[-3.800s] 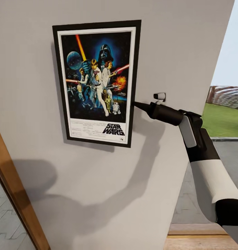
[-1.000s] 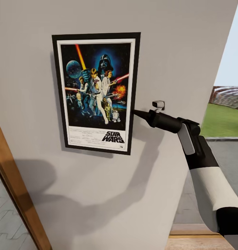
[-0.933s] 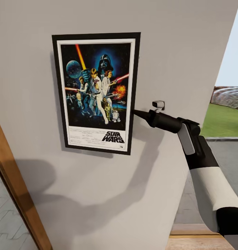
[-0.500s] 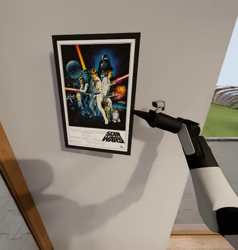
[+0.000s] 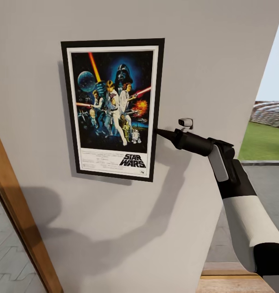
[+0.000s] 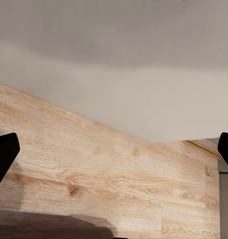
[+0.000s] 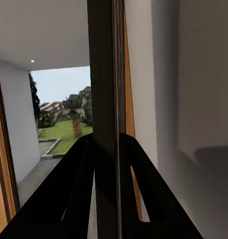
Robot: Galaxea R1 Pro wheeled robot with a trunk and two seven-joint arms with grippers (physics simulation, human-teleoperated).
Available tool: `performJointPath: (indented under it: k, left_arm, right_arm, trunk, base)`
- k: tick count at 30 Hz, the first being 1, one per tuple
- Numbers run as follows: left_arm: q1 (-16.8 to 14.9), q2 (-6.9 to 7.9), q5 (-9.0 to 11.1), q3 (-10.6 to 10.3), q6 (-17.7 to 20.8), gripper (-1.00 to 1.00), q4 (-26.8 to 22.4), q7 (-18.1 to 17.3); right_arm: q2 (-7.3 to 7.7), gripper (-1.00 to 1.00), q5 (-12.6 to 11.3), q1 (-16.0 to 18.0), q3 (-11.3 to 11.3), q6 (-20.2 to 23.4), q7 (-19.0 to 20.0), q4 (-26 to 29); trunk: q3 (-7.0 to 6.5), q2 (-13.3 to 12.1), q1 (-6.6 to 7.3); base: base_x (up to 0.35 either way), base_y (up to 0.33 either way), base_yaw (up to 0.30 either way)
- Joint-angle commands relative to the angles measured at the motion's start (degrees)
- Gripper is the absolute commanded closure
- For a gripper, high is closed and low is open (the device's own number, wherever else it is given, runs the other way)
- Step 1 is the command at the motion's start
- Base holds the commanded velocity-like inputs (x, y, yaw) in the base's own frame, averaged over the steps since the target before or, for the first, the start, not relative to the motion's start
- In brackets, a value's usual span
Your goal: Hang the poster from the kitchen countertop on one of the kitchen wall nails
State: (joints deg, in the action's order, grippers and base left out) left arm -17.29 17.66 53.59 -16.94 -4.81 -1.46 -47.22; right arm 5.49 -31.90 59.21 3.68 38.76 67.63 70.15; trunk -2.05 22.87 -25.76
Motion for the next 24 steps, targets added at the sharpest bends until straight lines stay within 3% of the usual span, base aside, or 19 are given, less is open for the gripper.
performJointPath:
  k: [1,24]
  left_arm:
    - [-0.02,0.01,0.20,-0.50,-0.49,-1.00,0.05,-0.07]
    - [-0.02,0.01,0.20,-0.47,-0.52,-1.00,0.05,-0.07]
  right_arm:
    - [0.05,1.00,-0.49,0.03,0.10,0.52,-0.04,-0.03]
    - [0.05,1.00,-0.45,0.03,0.15,0.52,-0.04,-0.10]
  trunk:
    - [0.03,0.05,-0.02]
    - [0.03,0.05,-0.02]
  base:
    - [0.000,0.042,0.000]
    - [0.000,0.006,0.000]
